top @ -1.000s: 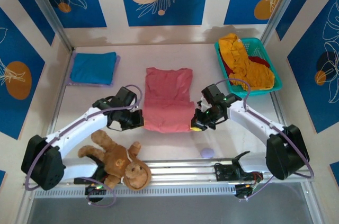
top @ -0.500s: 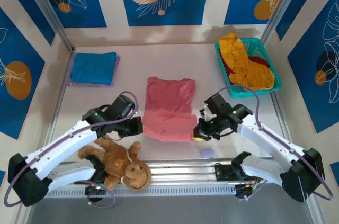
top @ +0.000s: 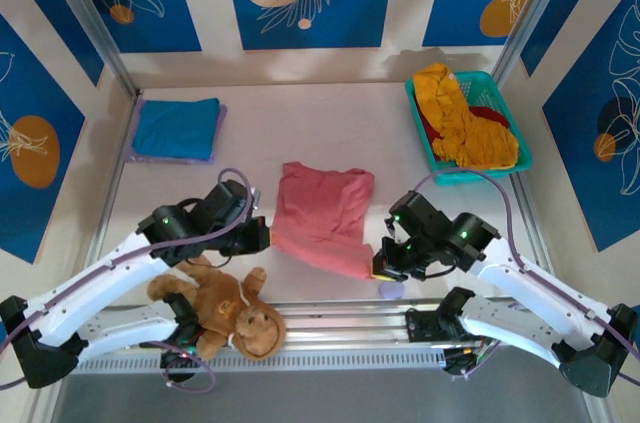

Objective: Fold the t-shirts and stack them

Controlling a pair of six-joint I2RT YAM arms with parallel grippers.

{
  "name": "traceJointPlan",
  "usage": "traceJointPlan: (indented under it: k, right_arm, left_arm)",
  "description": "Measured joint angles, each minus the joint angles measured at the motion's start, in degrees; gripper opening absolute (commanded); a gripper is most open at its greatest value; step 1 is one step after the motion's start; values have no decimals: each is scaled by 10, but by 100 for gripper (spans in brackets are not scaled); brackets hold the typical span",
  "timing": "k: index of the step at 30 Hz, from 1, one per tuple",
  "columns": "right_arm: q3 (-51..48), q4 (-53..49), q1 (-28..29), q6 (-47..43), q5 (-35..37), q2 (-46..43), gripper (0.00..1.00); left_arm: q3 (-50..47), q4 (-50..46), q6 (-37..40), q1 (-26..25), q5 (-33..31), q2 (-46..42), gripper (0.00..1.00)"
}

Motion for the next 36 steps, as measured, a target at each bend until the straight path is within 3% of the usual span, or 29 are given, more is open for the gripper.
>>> traceJointPlan:
  k: [5,14,26,36]
  right_arm:
    - [6,7,-42,-1,-8,3,0]
    - [7,29,-163,-38,-70,32,0]
    - [68,35,-250,-111,-115,122,0]
    - [127,56,-323,-167,-146,234,0]
  left_arm:
    - [59,-19,12,2,-19,34,0]
    - [63,-12,34,55,2,76,0]
    - [73,37,79,162,97,138,0]
    - [137,66,120,226,167,243,0]
